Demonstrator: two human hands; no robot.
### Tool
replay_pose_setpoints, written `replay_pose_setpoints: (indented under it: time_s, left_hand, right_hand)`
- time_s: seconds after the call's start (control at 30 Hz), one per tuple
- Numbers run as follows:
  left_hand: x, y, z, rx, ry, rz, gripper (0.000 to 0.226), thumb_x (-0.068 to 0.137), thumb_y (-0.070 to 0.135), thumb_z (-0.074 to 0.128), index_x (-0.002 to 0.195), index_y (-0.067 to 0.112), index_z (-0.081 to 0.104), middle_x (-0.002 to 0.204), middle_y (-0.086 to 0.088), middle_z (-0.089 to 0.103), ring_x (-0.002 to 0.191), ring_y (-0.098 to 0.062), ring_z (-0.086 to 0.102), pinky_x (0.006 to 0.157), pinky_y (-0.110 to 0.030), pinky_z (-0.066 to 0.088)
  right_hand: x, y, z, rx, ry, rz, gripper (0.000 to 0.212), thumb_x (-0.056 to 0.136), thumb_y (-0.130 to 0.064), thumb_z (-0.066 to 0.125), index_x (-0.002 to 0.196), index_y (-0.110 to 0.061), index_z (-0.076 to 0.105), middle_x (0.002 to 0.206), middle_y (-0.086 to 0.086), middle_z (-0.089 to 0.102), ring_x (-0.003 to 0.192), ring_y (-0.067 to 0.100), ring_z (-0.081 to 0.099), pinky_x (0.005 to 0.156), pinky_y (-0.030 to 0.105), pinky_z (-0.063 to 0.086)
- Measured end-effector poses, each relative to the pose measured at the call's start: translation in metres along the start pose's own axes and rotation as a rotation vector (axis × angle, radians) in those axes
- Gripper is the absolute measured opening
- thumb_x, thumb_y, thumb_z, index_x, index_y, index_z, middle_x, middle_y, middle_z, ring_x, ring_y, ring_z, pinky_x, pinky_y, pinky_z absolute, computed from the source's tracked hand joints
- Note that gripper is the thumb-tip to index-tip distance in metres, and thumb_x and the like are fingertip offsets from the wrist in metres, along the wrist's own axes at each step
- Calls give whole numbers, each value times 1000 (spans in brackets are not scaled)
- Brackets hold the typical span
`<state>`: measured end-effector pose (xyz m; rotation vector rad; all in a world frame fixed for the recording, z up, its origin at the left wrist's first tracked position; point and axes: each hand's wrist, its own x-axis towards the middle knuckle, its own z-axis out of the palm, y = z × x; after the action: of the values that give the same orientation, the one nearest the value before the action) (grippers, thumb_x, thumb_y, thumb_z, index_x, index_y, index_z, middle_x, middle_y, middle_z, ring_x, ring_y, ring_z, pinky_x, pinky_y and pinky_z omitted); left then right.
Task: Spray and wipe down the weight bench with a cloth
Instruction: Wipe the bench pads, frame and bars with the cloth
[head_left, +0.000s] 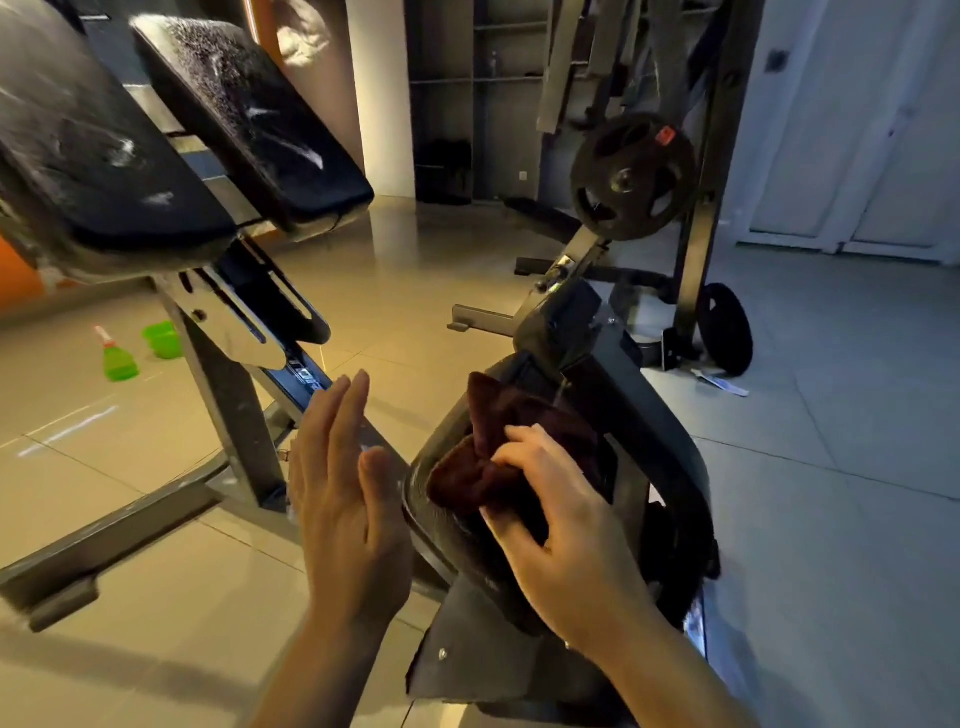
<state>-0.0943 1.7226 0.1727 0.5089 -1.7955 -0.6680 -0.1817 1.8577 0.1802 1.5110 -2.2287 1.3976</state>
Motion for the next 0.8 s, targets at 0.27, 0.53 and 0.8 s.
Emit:
replay_pose_setpoints:
  time_s: [0.27,0.53,0.8]
  left_hand:
    - [-8,1,-1,56,-174,21,52,94,68,3,142,52,16,154,6,28,142,-11,21,111,-59,26]
    - [-14,-1,-10,71,-210,-7,52,93,69,5,141,52,15,154,2,31,139,-8,21,109,-62,28]
    - [-24,9,-11,76,-306,154,53,94,68,8,143,51,18,153,15,20,138,9,9,108,-49,23]
  right_hand:
    - [59,30,-23,-15,18,148,36,93,-3,54,123,-23,57,117,-20,51,103,-14,47,93,5,37]
    - [51,26,-20,42,-16,177,40,95,-1,48,126,-26,53,112,-19,53,102,-3,50,93,24,41]
    - [-8,21,7,212,102,14,41,94,-12,47,117,-46,48,132,-32,46,138,-3,34,118,35,27]
